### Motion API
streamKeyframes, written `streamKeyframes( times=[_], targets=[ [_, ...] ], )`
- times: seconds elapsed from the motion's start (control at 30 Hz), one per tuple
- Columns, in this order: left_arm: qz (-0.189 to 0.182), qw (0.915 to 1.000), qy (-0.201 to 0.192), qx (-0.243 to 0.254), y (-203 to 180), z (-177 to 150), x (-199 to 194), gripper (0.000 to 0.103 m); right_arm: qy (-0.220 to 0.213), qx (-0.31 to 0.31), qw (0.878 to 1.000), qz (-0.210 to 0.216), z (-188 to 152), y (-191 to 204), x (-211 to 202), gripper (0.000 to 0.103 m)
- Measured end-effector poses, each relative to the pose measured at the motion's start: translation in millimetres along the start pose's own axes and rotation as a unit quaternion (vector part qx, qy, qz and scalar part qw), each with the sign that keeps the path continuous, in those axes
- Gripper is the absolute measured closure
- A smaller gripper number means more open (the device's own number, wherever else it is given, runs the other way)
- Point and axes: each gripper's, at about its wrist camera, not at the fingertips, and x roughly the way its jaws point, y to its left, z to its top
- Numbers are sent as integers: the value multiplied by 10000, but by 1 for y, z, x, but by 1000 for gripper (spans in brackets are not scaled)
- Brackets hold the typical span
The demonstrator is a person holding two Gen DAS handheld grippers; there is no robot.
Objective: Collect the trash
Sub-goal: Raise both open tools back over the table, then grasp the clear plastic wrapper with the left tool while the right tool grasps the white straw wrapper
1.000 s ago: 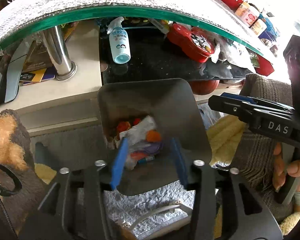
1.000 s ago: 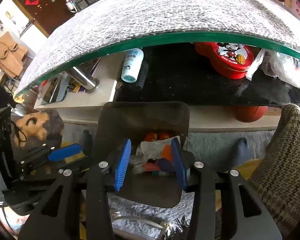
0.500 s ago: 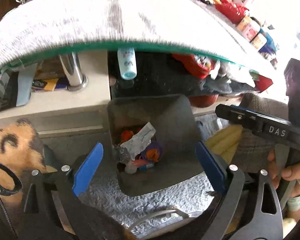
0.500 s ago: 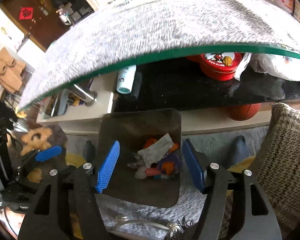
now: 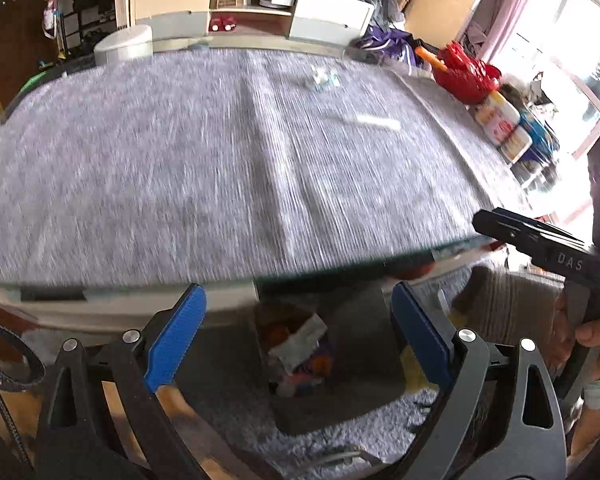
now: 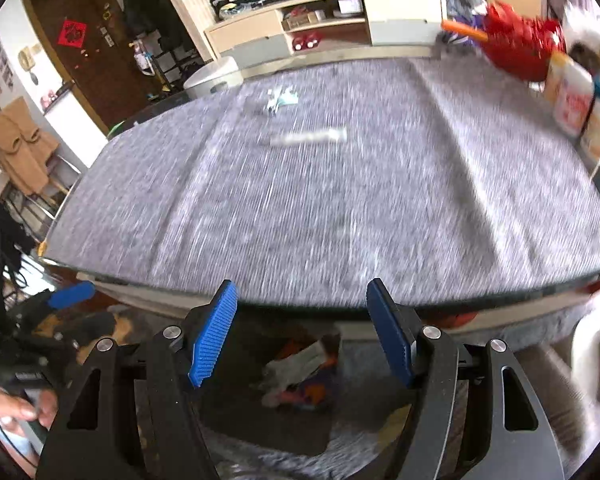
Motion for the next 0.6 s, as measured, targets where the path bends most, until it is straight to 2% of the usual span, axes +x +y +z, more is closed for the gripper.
streamKeyframes(
  times=[0.33,0.6],
  targets=[
    [163,9997,-161,129,1,78,8,14,-16,-147,9997,-178,57,-11,24,35],
    [236,9996,16,155,5,127,41,14,289,-294,9988,-270,85,-18,74,35]
  ],
)
